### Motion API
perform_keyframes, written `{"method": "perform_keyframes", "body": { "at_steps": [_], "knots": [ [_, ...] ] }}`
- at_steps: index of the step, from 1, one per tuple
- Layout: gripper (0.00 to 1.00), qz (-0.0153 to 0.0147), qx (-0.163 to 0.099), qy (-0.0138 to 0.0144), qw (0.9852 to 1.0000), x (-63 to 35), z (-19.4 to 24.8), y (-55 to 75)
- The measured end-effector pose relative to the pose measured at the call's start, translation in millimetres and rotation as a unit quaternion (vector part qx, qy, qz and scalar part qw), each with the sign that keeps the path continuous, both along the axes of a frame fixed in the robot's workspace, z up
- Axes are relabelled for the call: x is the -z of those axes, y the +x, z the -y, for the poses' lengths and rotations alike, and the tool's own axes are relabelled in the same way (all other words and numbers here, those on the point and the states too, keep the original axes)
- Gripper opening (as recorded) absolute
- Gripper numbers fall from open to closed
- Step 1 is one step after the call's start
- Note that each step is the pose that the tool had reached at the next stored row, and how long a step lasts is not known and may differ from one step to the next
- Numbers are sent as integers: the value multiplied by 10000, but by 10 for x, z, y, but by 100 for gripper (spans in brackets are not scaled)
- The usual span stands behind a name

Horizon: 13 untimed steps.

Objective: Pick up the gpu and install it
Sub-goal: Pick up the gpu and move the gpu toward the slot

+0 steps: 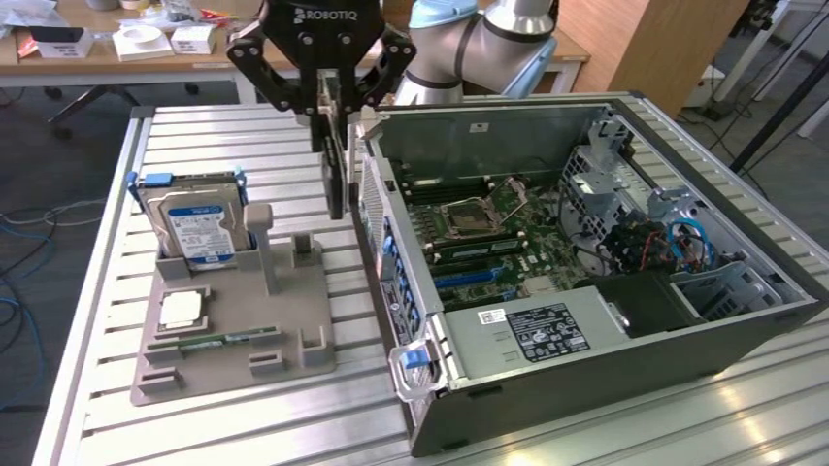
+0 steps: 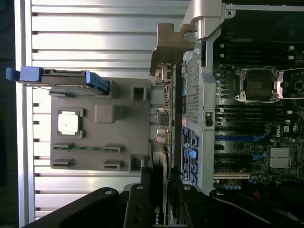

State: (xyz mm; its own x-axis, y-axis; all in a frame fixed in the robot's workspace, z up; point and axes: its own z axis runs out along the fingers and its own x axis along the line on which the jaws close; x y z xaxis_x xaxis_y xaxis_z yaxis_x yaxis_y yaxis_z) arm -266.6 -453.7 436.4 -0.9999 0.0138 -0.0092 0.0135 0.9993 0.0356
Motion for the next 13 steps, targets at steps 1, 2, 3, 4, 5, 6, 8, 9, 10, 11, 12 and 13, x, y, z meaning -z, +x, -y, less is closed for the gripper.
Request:
{"method": "perform_keyframes", "body": {
  "at_steps": [1, 2, 3, 4, 5, 6, 8, 9, 10, 11, 12, 13],
  "knots": [
    [26, 0, 0, 0, 10000, 0, 0, 25],
    [26, 0, -1, 1, 10000, 0, 0, 125],
    [26, 1, 0, 1, 10000, 1, 0, 195],
    [26, 0, 0, 1, 10000, 0, 0, 297],
    [26, 0, 0, 0, 10000, 0, 0, 332],
    [26, 0, -1, 1, 10000, 1, 0, 361],
    [26, 0, 0, 1, 10000, 1, 0, 417],
    [26, 0, 0, 1, 10000, 1, 0, 448],
    [26, 0, 0, 1, 10000, 0, 0, 476],
    [26, 0, 0, 1, 10000, 0, 0, 504],
    [26, 0, -1, 1, 10000, 0, 0, 532],
    [26, 0, -1, 1, 10000, 0, 0, 561]
  ]
}}
